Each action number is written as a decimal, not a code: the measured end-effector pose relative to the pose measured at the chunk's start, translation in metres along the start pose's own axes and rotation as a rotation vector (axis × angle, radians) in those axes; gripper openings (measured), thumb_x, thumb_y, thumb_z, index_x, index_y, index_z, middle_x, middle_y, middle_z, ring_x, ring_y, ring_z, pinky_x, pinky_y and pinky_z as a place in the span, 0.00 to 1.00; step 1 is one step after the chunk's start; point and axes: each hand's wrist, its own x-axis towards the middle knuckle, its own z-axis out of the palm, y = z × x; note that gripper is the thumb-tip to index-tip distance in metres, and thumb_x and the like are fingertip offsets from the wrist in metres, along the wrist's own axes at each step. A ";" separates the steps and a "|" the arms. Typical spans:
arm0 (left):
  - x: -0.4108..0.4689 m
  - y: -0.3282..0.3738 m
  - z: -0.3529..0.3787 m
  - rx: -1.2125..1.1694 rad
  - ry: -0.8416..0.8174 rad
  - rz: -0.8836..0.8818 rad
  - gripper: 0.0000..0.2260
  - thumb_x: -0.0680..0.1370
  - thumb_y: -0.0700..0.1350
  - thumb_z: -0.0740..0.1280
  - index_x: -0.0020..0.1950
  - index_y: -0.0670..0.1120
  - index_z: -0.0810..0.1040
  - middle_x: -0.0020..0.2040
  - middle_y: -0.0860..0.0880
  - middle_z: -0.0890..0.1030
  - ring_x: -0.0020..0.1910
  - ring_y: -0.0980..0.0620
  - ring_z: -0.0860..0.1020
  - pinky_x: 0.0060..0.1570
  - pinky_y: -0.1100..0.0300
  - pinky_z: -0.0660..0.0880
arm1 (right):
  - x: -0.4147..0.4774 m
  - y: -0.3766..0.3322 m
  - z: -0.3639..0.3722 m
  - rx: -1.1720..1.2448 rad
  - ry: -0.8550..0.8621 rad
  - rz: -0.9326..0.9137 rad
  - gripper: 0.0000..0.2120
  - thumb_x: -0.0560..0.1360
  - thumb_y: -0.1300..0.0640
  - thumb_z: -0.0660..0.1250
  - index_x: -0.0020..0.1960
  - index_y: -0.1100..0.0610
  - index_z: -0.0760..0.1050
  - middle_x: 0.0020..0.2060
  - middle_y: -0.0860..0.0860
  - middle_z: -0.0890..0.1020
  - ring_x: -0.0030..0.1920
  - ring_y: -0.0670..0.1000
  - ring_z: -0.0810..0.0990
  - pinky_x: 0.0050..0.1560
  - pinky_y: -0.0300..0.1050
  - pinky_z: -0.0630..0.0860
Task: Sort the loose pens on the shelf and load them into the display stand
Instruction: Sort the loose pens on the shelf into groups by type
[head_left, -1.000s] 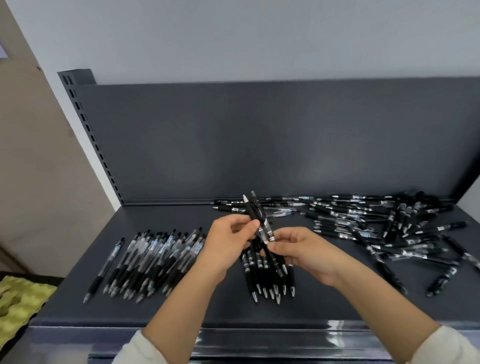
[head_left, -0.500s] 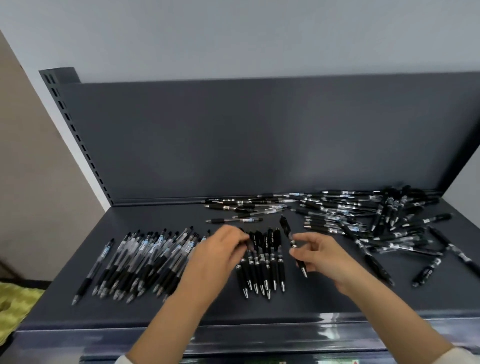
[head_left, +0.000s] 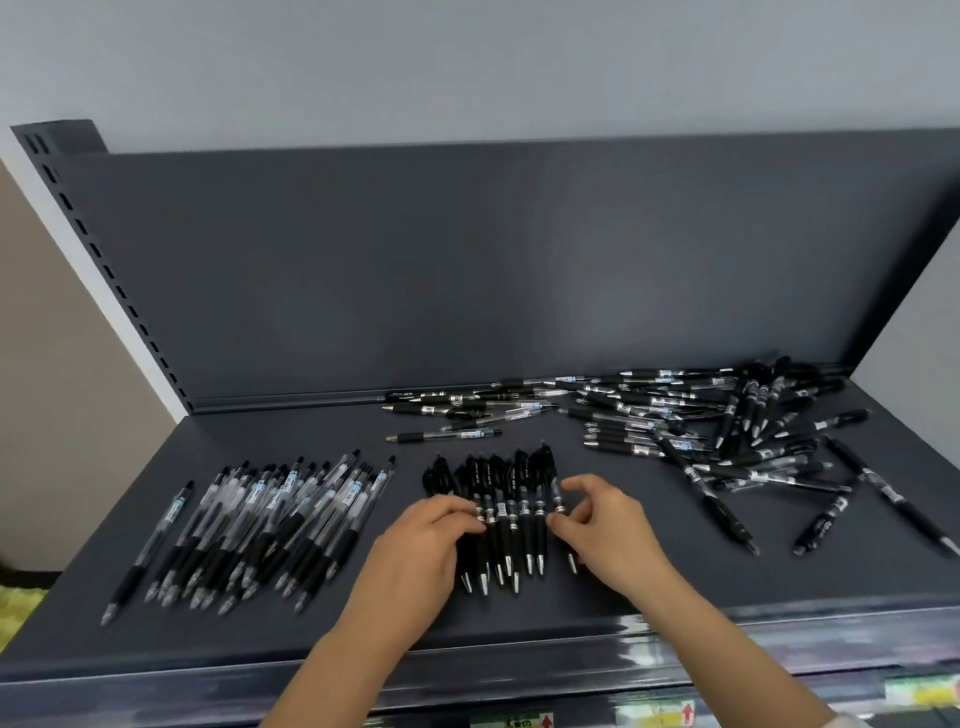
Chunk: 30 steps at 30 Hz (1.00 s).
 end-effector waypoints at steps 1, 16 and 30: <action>0.001 0.000 0.000 -0.023 0.017 -0.049 0.15 0.74 0.33 0.67 0.53 0.50 0.83 0.56 0.57 0.79 0.57 0.58 0.75 0.58 0.67 0.70 | -0.001 -0.001 0.002 -0.039 0.026 -0.033 0.19 0.75 0.54 0.68 0.64 0.54 0.71 0.37 0.48 0.78 0.39 0.46 0.77 0.40 0.36 0.72; 0.045 0.046 0.013 -0.074 0.004 0.008 0.10 0.76 0.39 0.67 0.54 0.49 0.82 0.52 0.57 0.79 0.54 0.58 0.74 0.54 0.67 0.68 | -0.011 0.046 -0.064 -0.343 0.374 -0.021 0.17 0.74 0.51 0.69 0.61 0.53 0.75 0.46 0.47 0.73 0.49 0.48 0.73 0.45 0.44 0.74; 0.125 0.147 0.082 0.226 -0.305 0.439 0.18 0.79 0.47 0.62 0.69 0.52 0.70 0.66 0.54 0.70 0.68 0.51 0.65 0.65 0.55 0.62 | -0.023 0.093 -0.115 -0.387 0.249 -0.181 0.10 0.74 0.52 0.68 0.54 0.52 0.79 0.46 0.45 0.75 0.52 0.48 0.71 0.48 0.36 0.65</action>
